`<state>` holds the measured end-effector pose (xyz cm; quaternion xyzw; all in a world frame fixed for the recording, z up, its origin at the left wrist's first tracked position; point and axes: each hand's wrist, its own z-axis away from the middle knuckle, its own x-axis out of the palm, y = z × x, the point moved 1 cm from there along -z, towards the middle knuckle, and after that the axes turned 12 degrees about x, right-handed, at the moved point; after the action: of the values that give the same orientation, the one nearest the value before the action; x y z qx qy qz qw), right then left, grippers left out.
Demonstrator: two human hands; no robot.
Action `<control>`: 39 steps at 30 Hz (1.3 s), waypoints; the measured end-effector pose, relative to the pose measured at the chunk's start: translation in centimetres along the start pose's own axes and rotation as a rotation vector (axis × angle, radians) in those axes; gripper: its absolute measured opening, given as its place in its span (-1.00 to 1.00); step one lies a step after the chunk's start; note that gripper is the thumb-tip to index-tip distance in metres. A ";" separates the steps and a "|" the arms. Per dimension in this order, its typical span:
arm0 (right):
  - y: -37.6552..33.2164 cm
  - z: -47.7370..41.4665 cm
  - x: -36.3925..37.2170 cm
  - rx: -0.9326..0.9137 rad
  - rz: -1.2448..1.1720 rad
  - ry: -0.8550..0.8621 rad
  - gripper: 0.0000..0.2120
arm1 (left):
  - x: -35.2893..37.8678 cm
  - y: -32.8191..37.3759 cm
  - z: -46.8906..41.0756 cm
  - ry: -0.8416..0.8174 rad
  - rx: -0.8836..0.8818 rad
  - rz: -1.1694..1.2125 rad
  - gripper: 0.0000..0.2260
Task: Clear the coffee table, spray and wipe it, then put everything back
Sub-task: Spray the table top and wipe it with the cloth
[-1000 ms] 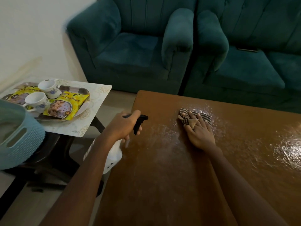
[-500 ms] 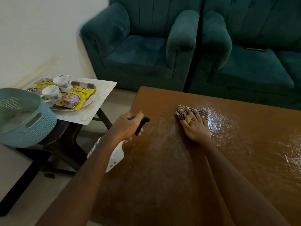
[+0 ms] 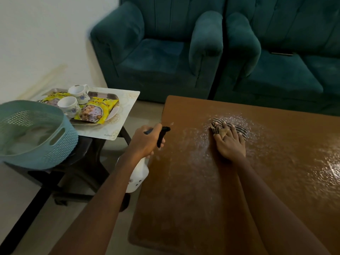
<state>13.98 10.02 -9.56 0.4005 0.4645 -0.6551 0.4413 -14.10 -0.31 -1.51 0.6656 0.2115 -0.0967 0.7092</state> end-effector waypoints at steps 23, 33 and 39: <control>-17.2 -1.6 4.8 -0.382 0.080 -0.036 -0.44 | -6.7 -3.1 1.8 0.321 -0.023 0.042 -0.51; -16.1 3.4 5.8 -0.778 0.063 -0.073 -0.42 | -7.5 -3.7 2.5 0.321 -0.032 0.036 -0.51; -18.9 -1.7 4.9 -0.483 0.130 -0.010 -0.45 | -7.8 -3.6 2.2 0.312 -0.036 0.020 -0.53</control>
<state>-5.23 14.00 -9.70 0.3090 0.5786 -0.4975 0.5677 -22.22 -3.93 -1.37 0.6619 0.3140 0.0186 0.6804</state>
